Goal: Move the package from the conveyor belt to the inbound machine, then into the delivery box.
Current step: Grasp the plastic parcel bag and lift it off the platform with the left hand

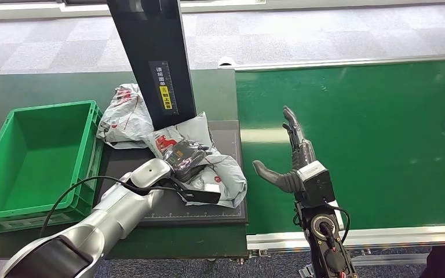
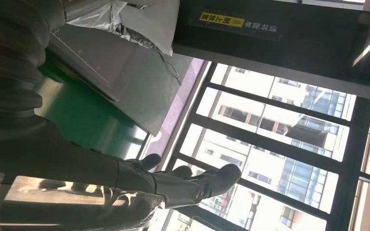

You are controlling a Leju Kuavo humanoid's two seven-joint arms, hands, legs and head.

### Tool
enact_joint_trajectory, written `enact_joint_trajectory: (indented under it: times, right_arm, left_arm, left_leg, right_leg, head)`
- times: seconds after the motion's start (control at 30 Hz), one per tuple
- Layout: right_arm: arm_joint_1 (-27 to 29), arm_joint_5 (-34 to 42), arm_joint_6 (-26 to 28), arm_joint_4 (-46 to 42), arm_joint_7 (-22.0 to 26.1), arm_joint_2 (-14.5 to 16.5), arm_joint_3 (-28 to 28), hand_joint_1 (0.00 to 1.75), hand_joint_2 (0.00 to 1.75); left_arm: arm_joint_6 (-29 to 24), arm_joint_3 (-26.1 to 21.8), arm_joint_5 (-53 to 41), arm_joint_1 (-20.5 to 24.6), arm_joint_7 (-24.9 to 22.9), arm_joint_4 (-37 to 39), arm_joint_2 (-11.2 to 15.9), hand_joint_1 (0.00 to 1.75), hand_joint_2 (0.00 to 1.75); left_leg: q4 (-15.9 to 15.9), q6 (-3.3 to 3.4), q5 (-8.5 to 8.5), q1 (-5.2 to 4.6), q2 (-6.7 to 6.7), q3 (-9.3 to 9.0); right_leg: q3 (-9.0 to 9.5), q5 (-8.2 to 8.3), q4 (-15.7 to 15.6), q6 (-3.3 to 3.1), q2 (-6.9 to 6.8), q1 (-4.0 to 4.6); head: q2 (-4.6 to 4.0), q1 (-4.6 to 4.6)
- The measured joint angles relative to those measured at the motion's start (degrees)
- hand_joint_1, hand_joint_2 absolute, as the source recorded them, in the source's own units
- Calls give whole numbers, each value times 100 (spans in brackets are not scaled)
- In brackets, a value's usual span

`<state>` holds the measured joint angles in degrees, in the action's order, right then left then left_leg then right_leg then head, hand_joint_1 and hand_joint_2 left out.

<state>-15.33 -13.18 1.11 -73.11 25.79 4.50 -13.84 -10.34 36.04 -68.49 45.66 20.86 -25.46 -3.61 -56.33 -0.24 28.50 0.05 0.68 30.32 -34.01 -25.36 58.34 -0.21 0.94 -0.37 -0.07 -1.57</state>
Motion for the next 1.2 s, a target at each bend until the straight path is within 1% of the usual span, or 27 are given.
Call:
enact_joint_trajectory:
  times: [0.13,0.4,0.47,0.53,0.63,0.7,0.77,0.87,0.97,1.07,1.2]
  right_arm:
    - [1,-5,9,-8,0,1,1,0,175]
    - [11,-11,11,-14,0,-1,5,0,175]
    - [26,-11,26,-19,-3,-2,13,0,175]
    - [57,-14,59,-42,-17,-4,38,0,175]
    - [131,-20,113,-97,-46,-13,111,0,175]
    - [206,-22,156,-143,-55,-27,167,0,175]
    - [301,-26,198,-196,-56,-53,222,0,175]
    - [458,-35,261,-302,-48,-86,316,0,175]
    - [628,-95,334,-491,-58,-98,433,0,175]
    - [807,-195,355,-713,-104,-88,543,0,175]
    - [977,-286,316,-952,-118,-32,658,0,175]
  left_arm:
    - [-109,2,26,14,52,14,2,175,175]
    - [-673,3,237,-85,274,-48,72,175,175]
    - [-842,-16,417,-168,399,-145,117,175,175]
    - [-1016,-95,807,-326,603,-391,196,175,175]
    - [-1053,-332,1616,-675,811,-1215,390,175,175]
    - [-1073,-534,2146,-967,874,-2063,565,175,175]
    - [-1146,-808,2580,-1301,905,-3090,779,175,175]
    - [-1239,-1385,2911,-1884,984,-4647,1039,175,175]
    - [-1436,-2053,3030,-2336,1085,-5812,1125,175,175]
    - [-1543,-2700,3283,-2541,1108,-6430,1123,175,175]
    - [-1583,-3554,3362,-2562,1010,-6574,1075,175,175]
  left_leg:
    - [0,0,1,0,0,6]
    - [0,0,2,0,-1,19]
    - [0,0,2,0,-1,22]
    - [0,0,1,0,-2,29]
    - [-1,-1,1,0,-2,48]
    - [-1,-1,1,0,-5,60]
    - [-1,-1,1,0,-8,72]
    - [-1,-3,6,1,-11,81]
    - [-1,-4,8,1,-5,92]
    - [0,-4,8,1,-3,96]
    - [0,-4,5,1,-6,91]
  right_leg:
    - [-7,0,0,1,1,0]
    - [-23,0,0,0,1,0]
    - [-26,0,0,0,2,0]
    - [-35,0,1,0,3,0]
    - [-55,0,2,0,3,0]
    - [-67,0,3,0,5,0]
    - [-79,0,4,0,8,0]
    - [-92,-3,3,0,11,1]
    - [-101,-8,3,2,7,2]
    - [-101,-9,2,2,5,1]
    - [-100,-6,2,0,7,1]
  head:
    - [0,0]
    - [0,0]
    - [0,0]
    - [0,1]
    - [0,0]
    - [0,1]
    - [0,0]
    - [0,-1]
    - [0,1]
    - [0,1]
    - [0,0]
